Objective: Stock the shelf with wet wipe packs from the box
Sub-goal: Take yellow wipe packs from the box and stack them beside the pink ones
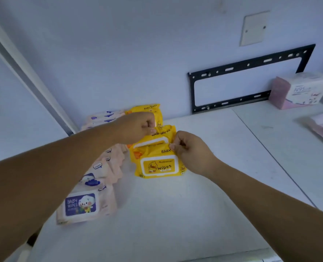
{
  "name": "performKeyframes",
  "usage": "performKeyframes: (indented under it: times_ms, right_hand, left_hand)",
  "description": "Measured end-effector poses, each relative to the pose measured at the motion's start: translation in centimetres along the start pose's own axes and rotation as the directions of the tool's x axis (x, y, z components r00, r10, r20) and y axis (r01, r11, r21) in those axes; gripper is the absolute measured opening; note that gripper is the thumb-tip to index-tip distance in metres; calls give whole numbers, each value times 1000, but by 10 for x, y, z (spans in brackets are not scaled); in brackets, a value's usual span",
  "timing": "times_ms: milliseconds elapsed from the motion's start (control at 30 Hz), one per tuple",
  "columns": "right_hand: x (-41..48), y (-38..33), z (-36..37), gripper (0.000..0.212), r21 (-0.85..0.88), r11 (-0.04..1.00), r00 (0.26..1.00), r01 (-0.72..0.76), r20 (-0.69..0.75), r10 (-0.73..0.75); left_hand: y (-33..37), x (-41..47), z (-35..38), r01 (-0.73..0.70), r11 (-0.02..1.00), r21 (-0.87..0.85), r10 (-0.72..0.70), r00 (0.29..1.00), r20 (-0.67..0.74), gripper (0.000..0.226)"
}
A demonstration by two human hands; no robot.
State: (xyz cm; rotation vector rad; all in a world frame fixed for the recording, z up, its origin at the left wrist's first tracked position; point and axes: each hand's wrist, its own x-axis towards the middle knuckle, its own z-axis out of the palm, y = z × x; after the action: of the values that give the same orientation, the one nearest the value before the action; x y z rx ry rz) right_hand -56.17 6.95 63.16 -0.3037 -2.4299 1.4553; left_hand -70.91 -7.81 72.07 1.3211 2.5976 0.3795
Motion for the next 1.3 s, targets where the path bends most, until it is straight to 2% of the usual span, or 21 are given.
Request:
performKeyframes:
  times_ms: [133,500,733,967,1133,1300]
  right_hand:
    - [32,8,13,24,-6,1000,999,9,32,-9]
    - [88,31,40,23,38,995,996,-91,6,91]
    - [124,35,51,24,45,995,996,-84,-2,84]
    - [166,34,68,23,5,998,998,-62,-33,62]
    - [174,39,74,22,25,997,993,-75,-86,77]
    - [171,38,72,24,-4,1000,999,-31,-11,31]
  left_hand:
    - [-29,20,2,39,999,-11,-38,999,15,16]
    - [-77,75,10,58,998,-10,-57,996,62,17]
    - [-99,113,7,65,996,60,-72,990,122,17]
    - [-121,139,-1,106,988,111,-117,988,103,17]
    - [-127,144,3,72,993,92,-76,997,32,13]
    - [-132,136,13,54,996,77,-51,998,-38,12]
